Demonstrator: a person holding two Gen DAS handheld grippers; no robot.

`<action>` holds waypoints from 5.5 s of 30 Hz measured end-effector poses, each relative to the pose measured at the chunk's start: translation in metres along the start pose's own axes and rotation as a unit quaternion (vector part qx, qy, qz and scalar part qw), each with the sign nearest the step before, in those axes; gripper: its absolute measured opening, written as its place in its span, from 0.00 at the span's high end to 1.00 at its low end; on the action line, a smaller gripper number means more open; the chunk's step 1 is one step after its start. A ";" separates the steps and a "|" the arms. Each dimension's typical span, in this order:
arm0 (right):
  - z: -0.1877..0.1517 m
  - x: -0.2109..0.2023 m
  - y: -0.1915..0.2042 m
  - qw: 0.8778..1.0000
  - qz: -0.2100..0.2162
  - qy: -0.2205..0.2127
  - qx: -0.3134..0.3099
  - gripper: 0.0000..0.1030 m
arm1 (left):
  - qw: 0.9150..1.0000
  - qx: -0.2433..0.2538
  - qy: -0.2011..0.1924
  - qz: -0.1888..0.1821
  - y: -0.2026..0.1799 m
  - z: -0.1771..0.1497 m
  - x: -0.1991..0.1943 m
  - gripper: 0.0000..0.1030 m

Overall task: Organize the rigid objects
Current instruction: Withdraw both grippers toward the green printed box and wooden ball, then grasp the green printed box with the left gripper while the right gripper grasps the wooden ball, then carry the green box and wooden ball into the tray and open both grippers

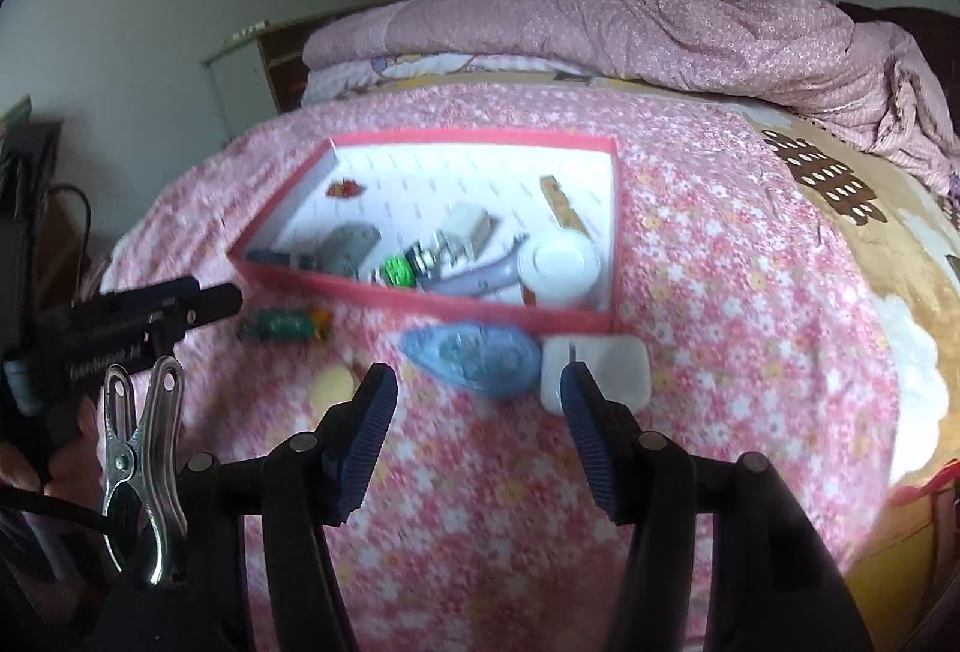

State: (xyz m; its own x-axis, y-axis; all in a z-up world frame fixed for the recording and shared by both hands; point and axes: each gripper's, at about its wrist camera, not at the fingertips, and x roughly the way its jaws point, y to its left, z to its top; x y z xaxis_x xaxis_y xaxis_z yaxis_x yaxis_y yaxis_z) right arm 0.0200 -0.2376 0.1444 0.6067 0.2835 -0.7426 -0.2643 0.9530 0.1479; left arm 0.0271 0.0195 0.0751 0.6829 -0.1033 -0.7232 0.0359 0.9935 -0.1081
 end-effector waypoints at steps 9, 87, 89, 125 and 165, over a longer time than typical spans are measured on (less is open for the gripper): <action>-0.026 0.005 0.000 1.000 0.003 0.023 0.000 0.43 | 0.999 -0.026 0.014 -0.018 -0.005 -0.012 0.021 0.26; -0.016 0.064 0.070 0.997 0.051 0.043 -0.026 0.50 | 0.998 0.009 -0.023 0.050 0.034 -0.063 0.023 0.19; -0.012 0.069 0.073 0.997 0.050 0.046 -0.025 0.54 | 0.998 0.009 -0.024 0.049 0.034 -0.064 0.022 0.19; -0.003 0.042 0.038 0.998 0.067 0.022 -0.002 0.68 | 0.997 0.036 -0.058 0.020 0.014 -0.015 0.004 0.19; 0.111 0.104 -0.032 0.999 0.021 0.014 0.034 0.68 | 0.997 0.073 -0.008 -0.010 -0.042 0.116 0.128 0.18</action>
State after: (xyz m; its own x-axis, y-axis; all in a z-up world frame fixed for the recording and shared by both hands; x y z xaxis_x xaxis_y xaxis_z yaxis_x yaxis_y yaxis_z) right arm 0.1743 -0.2273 0.1350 0.5754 0.3217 -0.7519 -0.2365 0.9456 0.2236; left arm 0.1972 -0.0303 0.0659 0.6929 -0.1226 -0.7105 0.1539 0.9879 -0.0204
